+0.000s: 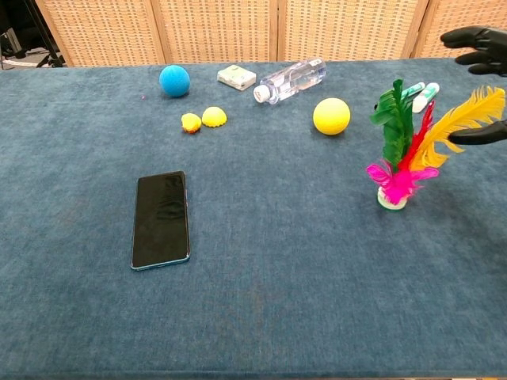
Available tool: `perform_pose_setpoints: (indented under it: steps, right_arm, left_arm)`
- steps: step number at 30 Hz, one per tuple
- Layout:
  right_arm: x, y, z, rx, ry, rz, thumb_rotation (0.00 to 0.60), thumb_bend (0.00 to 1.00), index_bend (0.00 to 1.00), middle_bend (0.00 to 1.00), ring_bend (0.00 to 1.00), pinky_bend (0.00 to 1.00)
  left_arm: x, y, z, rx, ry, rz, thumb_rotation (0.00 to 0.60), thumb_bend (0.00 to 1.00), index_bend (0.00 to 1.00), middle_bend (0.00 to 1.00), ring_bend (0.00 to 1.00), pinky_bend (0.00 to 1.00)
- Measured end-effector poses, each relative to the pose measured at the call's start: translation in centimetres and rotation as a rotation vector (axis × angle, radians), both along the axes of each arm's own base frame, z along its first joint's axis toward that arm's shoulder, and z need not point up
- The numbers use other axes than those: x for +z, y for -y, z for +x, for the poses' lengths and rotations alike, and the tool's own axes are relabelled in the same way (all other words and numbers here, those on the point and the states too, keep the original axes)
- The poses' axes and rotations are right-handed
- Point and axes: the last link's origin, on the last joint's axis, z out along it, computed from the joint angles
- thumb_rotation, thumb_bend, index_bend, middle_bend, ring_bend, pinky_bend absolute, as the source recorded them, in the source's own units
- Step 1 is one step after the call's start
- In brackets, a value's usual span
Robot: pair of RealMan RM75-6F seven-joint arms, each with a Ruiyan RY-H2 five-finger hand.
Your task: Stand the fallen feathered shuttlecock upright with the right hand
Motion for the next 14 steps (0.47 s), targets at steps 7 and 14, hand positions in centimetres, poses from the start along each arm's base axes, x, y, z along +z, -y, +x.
perform_pose_setpoints:
  steps: [7,14]
  right_arm:
    - [3.9,-2.6,-2.2,0.029,-0.230,-0.156,0.600,0.00,0.00,0.00,0.00,0.00]
    - [7.1,-5.4,-6.2,0.026,-0.489,-0.359,0.600,0.00,0.00,0.00,0.00,0.00]
  left_arm:
    - [0.1,0.2,0.0,-0.010,-0.005,0.005,0.600,0.00,0.00,0.00,0.00,0.00]
    - [-0.3,0.5,0.0,-0.018,-0.024,0.009,0.600,0.00,0.00,0.00,0.00,0.00]
